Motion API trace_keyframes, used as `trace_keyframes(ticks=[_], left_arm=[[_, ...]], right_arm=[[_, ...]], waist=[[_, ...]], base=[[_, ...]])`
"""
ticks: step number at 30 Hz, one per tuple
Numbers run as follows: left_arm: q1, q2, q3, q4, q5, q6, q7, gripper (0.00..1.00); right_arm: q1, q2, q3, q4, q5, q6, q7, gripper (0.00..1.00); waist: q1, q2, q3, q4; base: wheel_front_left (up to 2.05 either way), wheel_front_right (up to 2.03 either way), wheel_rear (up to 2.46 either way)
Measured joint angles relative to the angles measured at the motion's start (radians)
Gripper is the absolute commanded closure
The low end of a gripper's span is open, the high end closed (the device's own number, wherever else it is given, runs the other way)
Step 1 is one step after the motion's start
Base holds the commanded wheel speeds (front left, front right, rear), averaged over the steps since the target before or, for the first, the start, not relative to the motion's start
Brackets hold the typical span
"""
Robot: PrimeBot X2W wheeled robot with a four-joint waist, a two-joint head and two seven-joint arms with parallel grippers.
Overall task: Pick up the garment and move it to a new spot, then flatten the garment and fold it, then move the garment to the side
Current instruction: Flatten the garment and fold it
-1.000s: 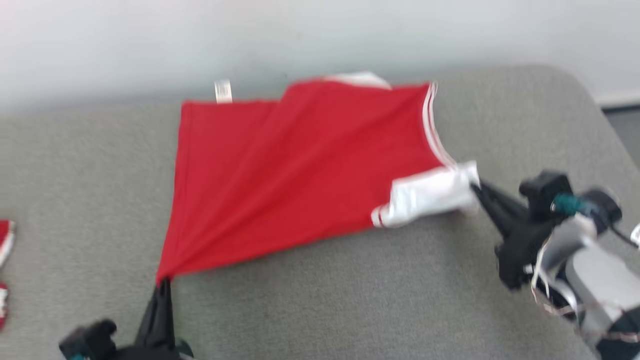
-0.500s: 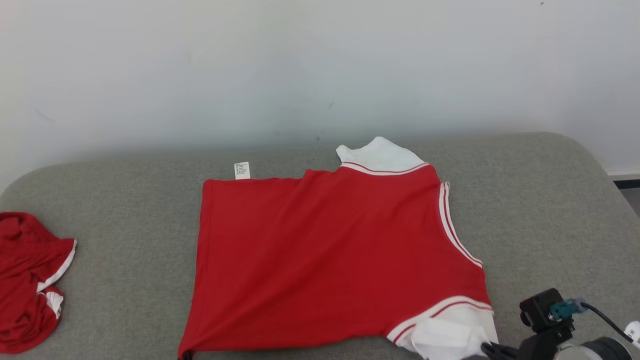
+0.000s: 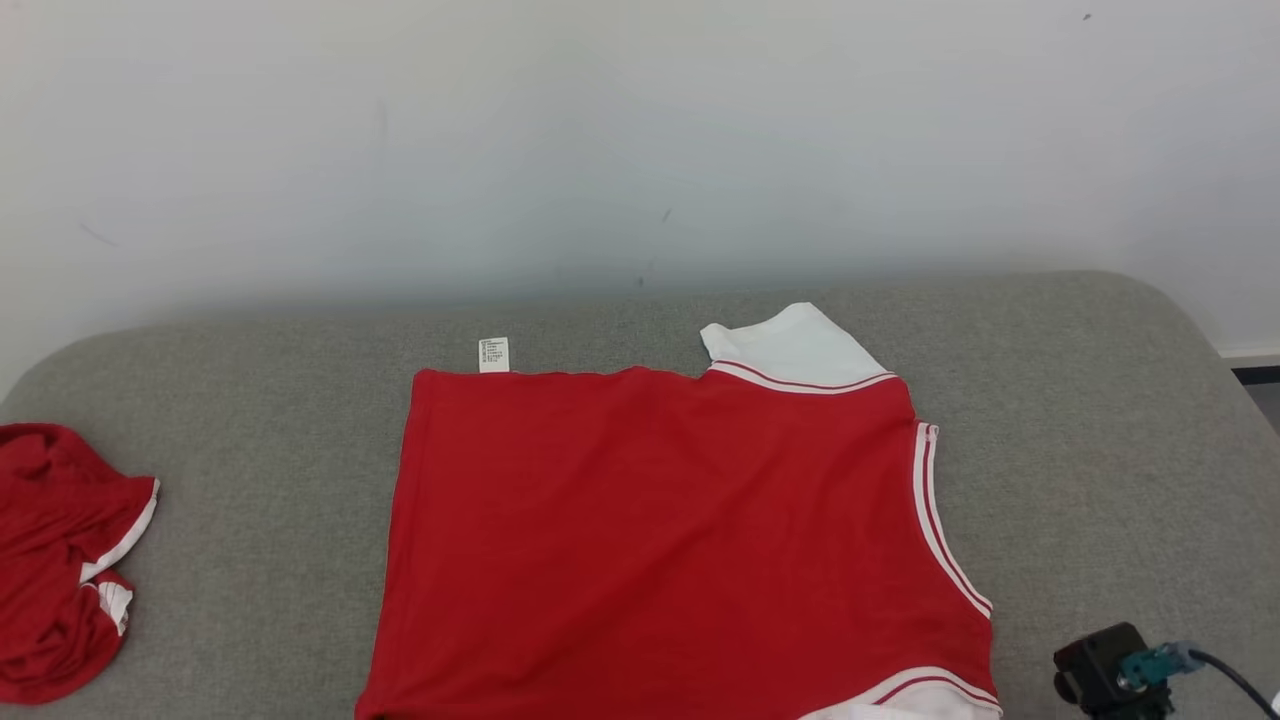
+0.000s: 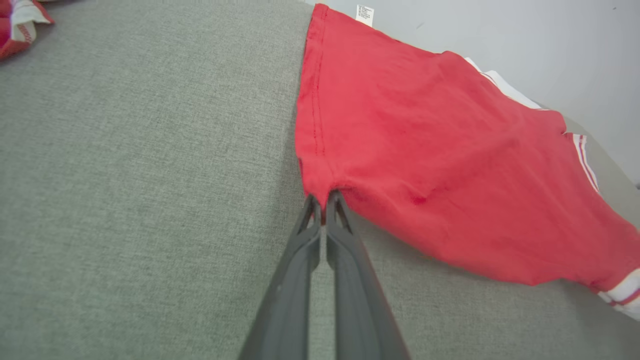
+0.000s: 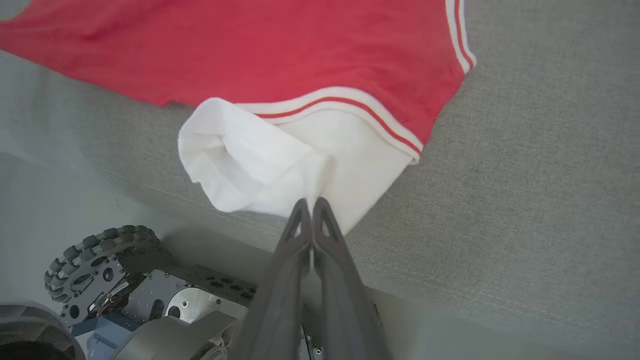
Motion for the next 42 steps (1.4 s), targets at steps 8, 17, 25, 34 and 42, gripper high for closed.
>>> trace_keyframes(ticks=[8, 17, 25, 34, 42], left_arm=[[-0.162, 0.007, -0.026, 0.028, 0.031, 0.032, 0.086, 1.0], [-0.422, -0.014, -0.067, 0.195, 0.085, 0.065, 0.17, 1.0], [-0.587, -0.035, -0.097, 0.371, 0.128, 0.074, 0.159, 1.0], [-0.681, -0.045, -0.108, 0.502, 0.143, 0.063, 0.112, 1.0], [-0.723, -0.054, -0.116, 0.572, 0.146, 0.051, 0.076, 0.64]], right_arm=[[-0.152, -0.03, 0.017, 0.05, -0.048, 0.0, -0.165, 1.0], [-0.39, -0.103, 0.119, 0.237, -0.09, 0.0, -0.421, 1.0], [-0.57, -0.138, 0.247, 0.427, -0.127, 0.0, -0.65, 1.0], [-0.705, -0.165, 0.358, 0.602, -0.123, 0.0, -0.865, 1.0], [-0.814, -0.164, 0.445, 0.728, -0.107, 0.0, -0.933, 1.0]], waist=[[0.0, 0.0001, 0.016, 0.021], [0.0002, 0.0001, 0.063, 0.03], [0.0003, 0.0002, 0.117, 0.016], [0.0003, 0.0002, 0.173, -0.003], [0.0002, 0.0003, 0.207, 0.003]], base=[[0.0, 0.0, 0.0], [0.0, 0.0, 0.0], [0.0, 0.0, 0.0], [0.0, 0.0, 0.0], [0.0, 0.0, 0.0]])
